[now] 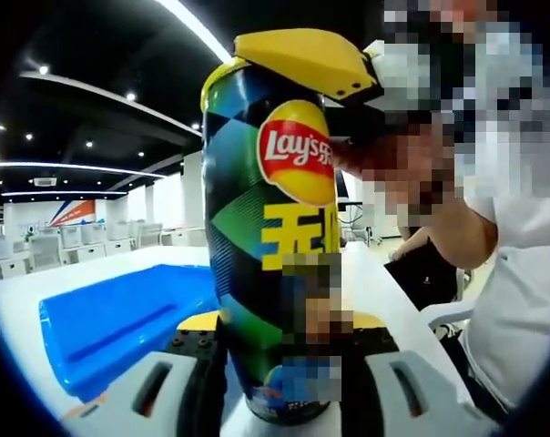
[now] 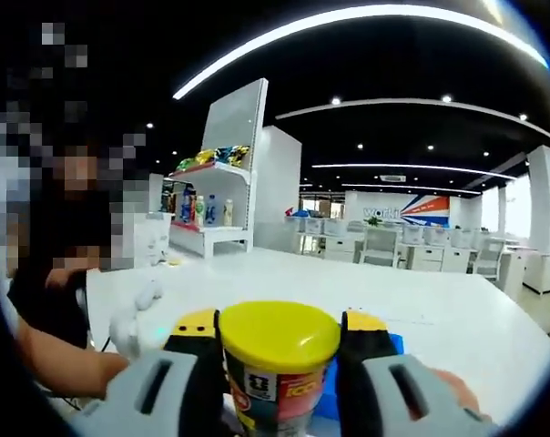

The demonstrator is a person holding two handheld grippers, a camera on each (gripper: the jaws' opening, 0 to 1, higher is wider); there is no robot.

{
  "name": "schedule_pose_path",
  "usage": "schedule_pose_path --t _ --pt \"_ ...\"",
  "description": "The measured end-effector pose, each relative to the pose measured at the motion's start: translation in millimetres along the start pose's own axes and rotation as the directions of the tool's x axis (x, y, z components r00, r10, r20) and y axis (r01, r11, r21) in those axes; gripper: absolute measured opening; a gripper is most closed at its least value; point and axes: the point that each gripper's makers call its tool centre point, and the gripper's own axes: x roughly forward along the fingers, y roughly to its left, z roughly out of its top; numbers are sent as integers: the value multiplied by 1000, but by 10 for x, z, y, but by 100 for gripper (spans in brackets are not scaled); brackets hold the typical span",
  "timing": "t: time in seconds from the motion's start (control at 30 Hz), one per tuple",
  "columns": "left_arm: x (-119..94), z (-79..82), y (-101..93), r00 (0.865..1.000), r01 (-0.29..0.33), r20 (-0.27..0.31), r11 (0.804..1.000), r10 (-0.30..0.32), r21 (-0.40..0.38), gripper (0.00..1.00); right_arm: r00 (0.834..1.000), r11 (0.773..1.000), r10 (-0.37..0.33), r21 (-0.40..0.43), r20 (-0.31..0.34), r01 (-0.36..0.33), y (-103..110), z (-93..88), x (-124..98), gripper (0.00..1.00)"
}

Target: Open the lid of the chip container on the table, take out the chips, place them into the box in front of the container, and close the lid

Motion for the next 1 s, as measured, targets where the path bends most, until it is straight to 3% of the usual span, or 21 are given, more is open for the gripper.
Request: schedule_pose_path --t 1.0 --pt "-15 3 -2 1000 -1 10 1000 1 0 48 991 993 103 66 -82 -98 19 -10 8 45"
